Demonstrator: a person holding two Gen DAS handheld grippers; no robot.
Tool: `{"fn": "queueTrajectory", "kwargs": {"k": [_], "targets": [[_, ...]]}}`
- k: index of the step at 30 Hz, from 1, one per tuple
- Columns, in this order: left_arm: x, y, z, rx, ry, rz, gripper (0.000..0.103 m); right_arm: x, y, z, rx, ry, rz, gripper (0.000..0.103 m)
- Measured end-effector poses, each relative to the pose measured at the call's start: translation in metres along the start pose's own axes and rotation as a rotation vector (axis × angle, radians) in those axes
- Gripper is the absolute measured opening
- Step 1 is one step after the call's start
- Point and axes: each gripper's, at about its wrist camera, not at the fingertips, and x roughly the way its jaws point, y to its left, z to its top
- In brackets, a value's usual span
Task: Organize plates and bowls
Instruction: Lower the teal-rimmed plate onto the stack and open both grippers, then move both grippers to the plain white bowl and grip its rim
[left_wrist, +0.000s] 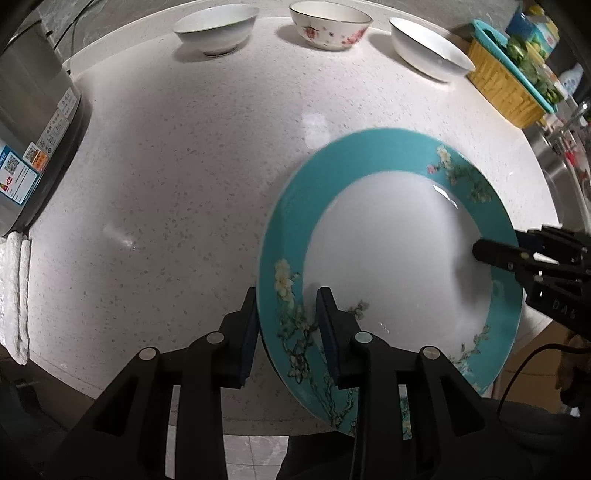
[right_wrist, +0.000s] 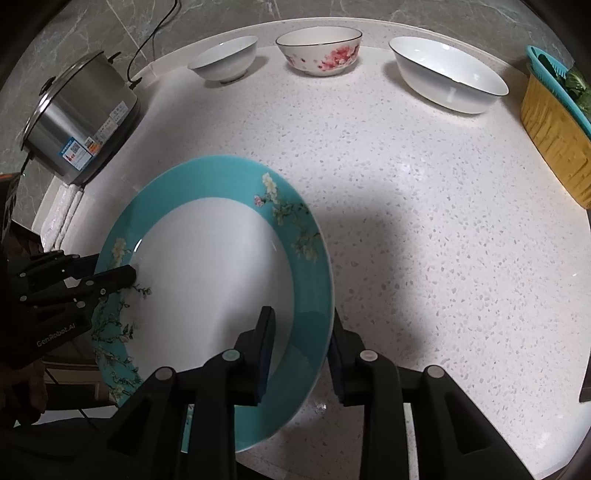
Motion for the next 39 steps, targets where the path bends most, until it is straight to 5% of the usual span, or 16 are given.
{"fn": "queueTrajectory", "kwargs": {"k": [2, 4, 7, 13, 18, 22, 30, 35, 39], "targets": [[-0.006, 0.005, 0.005, -0.021, -0.021, -0.009, 0.059, -0.002, -0.004, 0.000, 0.014, -0.006, 0.011, 0.040], [-0.017, 0.012, 0.014, -0.034, -0.058, -0.008, 0.063, -0.009, -0.011, 0.003, 0.040, -0.022, 0.030, 0.056], [-0.033, 0.024, 0.038, -0.057, -0.086, -0.045, 0.073, -0.025, -0.031, 0.009, 0.092, -0.057, 0.045, 0.062], [-0.056, 0.016, 0.130, -0.027, -0.147, -0.215, 0.073, -0.069, -0.117, 0.036, 0.385, -0.189, 0.183, 0.079], [-0.036, -0.032, 0.229, 0.036, -0.159, -0.267, 0.074, -0.105, -0.171, 0.075, 0.455, -0.380, 0.093, 0.087], [-0.001, -0.069, 0.285, 0.004, -0.106, -0.302, 0.073, -0.102, -0.200, 0.096, 0.494, -0.438, 0.070, 0.088], [0.043, -0.150, 0.371, 0.224, -0.050, -0.235, 0.074, -0.044, -0.246, 0.110, 0.695, -0.312, 0.156, 0.093], [0.064, -0.181, 0.412, 0.385, -0.029, -0.109, 0.074, -0.036, -0.240, 0.123, 0.665, -0.279, 0.093, 0.087], [0.079, -0.201, 0.432, 0.526, -0.005, -0.052, 0.074, -0.028, -0.234, 0.130, 0.674, -0.290, 0.130, 0.087]]}}
